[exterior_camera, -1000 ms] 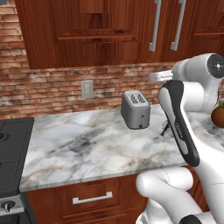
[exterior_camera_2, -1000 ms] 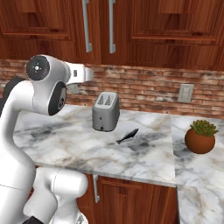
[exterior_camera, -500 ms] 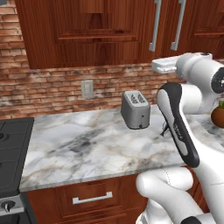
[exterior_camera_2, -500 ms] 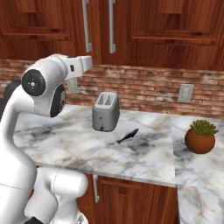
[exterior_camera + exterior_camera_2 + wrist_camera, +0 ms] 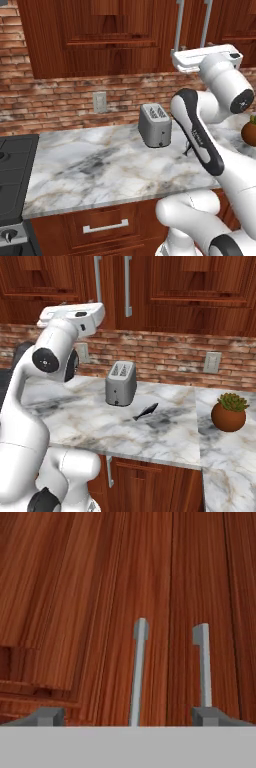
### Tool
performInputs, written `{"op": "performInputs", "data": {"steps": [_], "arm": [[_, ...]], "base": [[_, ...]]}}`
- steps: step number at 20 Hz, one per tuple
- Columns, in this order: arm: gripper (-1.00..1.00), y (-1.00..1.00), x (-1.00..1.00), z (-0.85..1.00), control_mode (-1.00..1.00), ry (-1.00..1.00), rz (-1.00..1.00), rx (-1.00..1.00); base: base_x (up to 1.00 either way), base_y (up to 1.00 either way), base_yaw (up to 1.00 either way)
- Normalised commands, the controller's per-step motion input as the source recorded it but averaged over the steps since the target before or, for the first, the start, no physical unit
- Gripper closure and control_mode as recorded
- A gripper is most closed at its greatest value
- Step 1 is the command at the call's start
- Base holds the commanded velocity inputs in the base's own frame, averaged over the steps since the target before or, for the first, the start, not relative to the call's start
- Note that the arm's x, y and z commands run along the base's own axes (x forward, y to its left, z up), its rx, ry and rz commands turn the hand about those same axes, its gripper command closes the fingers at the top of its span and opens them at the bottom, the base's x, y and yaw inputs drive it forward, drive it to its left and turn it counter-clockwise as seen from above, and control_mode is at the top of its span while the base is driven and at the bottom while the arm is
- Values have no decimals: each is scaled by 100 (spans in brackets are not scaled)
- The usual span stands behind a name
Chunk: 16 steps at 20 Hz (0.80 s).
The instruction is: Retrieve the tupperware from the cabinet, then place the raw meat into the tupperware to avoid contamination.
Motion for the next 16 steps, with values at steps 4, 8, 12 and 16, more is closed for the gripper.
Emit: {"op": "performInputs", "data": {"steps": [4,8,12,16], "arm": [[-100,0,76,2,-100,-4,0,0],[-100,-7,80,0,-100,8,-1,-1],[-100,-8,81,0,-100,7,0,0],[-100,0,79,0,-100,0,0,0]], "base": [[0,0,0],[0,0,0],[0,0,0],[0,0,0]]}}
